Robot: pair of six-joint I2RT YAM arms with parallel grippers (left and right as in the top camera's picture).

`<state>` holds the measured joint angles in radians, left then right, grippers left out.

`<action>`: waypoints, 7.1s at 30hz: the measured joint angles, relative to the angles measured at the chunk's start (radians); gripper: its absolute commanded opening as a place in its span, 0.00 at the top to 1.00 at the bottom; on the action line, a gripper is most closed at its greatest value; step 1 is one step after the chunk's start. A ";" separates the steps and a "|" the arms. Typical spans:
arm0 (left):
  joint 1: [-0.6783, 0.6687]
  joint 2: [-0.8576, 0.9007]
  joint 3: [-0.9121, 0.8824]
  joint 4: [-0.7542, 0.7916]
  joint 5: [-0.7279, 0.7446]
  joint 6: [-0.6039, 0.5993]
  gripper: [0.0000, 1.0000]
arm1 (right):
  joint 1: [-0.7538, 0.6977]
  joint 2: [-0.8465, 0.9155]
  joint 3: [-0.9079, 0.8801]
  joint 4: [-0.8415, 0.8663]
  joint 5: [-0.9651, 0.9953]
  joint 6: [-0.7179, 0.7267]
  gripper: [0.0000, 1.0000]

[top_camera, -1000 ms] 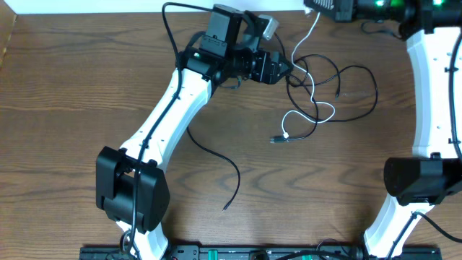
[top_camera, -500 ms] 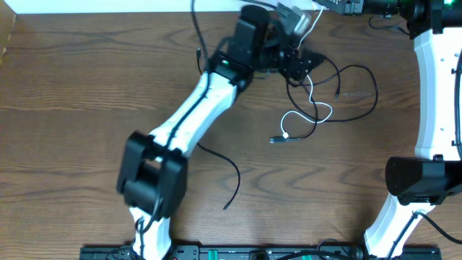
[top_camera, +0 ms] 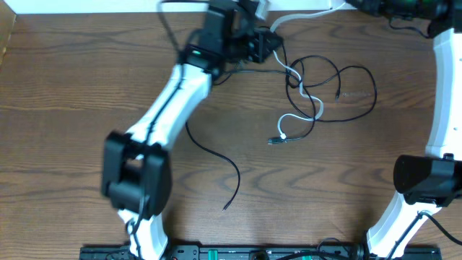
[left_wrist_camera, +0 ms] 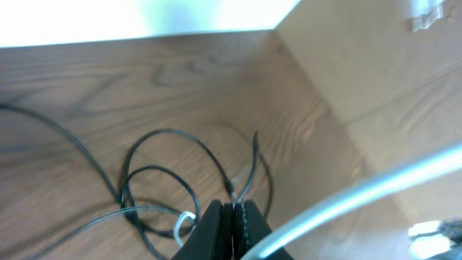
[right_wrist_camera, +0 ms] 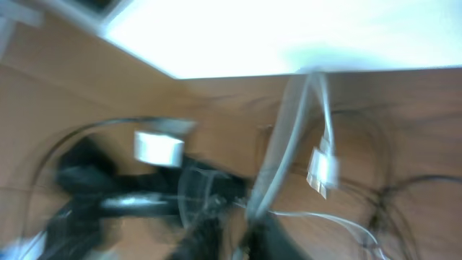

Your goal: Untangle cables

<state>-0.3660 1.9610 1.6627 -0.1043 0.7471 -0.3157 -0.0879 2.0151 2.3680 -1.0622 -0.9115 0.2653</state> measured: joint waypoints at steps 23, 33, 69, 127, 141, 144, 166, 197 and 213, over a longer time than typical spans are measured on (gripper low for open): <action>0.121 -0.495 0.017 0.045 0.015 -0.209 0.93 | 0.139 0.000 -0.054 -0.200 0.324 -0.361 0.01; 0.158 -0.495 0.017 0.051 0.015 -0.283 0.93 | 0.237 0.000 -0.164 -0.216 0.181 -0.769 0.01; 0.237 -0.445 0.023 -0.378 -0.122 -0.252 0.51 | 0.270 -0.086 -0.003 0.127 0.196 -0.166 0.99; -0.210 0.079 -0.411 0.243 -0.167 0.191 0.43 | 0.149 -0.064 0.051 -0.134 0.356 -0.091 0.99; -0.251 0.079 -0.411 0.259 -0.286 0.193 0.66 | 0.135 -0.064 0.052 -0.093 0.285 -0.090 0.99; -0.251 0.079 -0.411 0.258 -0.295 0.193 0.66 | 0.106 -0.064 0.062 -0.072 0.271 -0.081 0.99; -0.251 0.079 -0.411 0.235 -0.335 0.193 0.64 | -0.094 -0.063 0.193 0.006 0.106 0.199 0.99; -0.079 -0.338 -0.413 -0.203 -0.335 0.185 0.51 | -0.305 -0.018 0.113 0.086 0.802 -0.043 0.99; -0.079 -0.339 -0.413 -0.232 -0.335 0.183 0.44 | -0.479 0.283 0.107 0.110 0.887 -0.079 0.01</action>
<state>-0.4450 1.6218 1.2495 -0.3359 0.4118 -0.1322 -0.5671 2.2986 2.4748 -0.9520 -0.0246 0.1867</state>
